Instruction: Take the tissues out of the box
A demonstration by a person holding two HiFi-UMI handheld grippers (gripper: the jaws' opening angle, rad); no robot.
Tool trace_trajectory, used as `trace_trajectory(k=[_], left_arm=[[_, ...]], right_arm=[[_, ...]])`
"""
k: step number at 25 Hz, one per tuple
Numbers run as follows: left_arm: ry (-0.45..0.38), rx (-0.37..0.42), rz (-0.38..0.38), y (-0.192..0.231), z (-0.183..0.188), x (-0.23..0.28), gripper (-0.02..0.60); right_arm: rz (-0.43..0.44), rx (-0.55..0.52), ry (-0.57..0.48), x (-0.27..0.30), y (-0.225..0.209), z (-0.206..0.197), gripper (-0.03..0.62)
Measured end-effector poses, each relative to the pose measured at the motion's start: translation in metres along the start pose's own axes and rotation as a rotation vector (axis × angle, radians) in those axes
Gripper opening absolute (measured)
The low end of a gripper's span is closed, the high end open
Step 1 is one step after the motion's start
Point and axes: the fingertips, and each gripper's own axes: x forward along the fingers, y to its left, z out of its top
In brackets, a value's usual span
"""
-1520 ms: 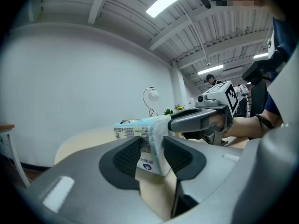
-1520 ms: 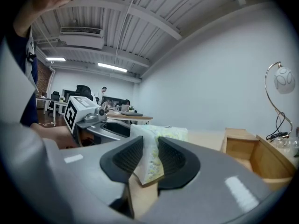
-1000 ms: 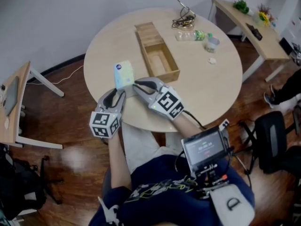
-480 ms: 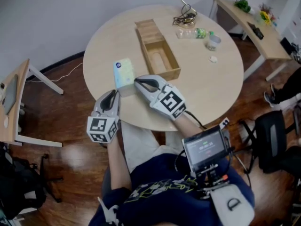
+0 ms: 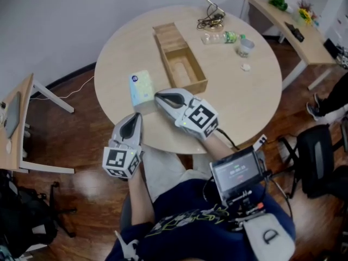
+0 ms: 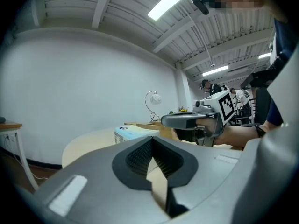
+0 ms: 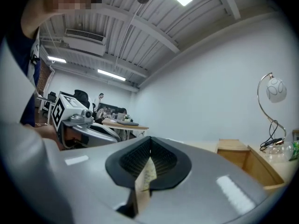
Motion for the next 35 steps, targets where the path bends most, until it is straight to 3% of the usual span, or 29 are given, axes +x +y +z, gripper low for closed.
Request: trace_trajectory(k=[5, 12, 17, 23, 27, 30, 35], left_arm=[[-0.021, -0.037, -0.067, -0.019, -0.009, 0.003, 0.003], [-0.048, -0.105, -0.086, -0.015, -0.021, -0.003, 0.003], [-0.011, -0.067, -0.086, -0.019, -0.024, 0.003, 0.003], [0.012, -0.020, -0.054, -0.024, -0.024, 0.005, 0.003], [-0.037, -0.056, -0.083, -0.028, -0.013, 0.004, 0.003], [-0.103, -0.051, -0.110, -0.038, 0.010, 0.005, 0.003], [-0.174, -0.083, -0.224, -0.061, 0.022, 0.024, 0.003]], right_arm=[[0.087, 0.021, -0.001, 0.002, 0.017, 0.002, 0.002], [0.176, 0.029, 0.004, 0.001, 0.033, 0.002, 0.002], [0.144, -0.019, 0.021, -0.005, 0.028, -0.001, 0.002], [0.118, 0.021, 0.010, -0.026, 0.019, -0.008, 0.002], [0.082, 0.065, 0.018, -0.048, -0.002, -0.019, 0.002], [0.070, 0.166, -0.021, -0.065, -0.019, -0.018, 0.002], [0.040, 0.225, -0.052, -0.093, -0.036, -0.020, 0.002]])
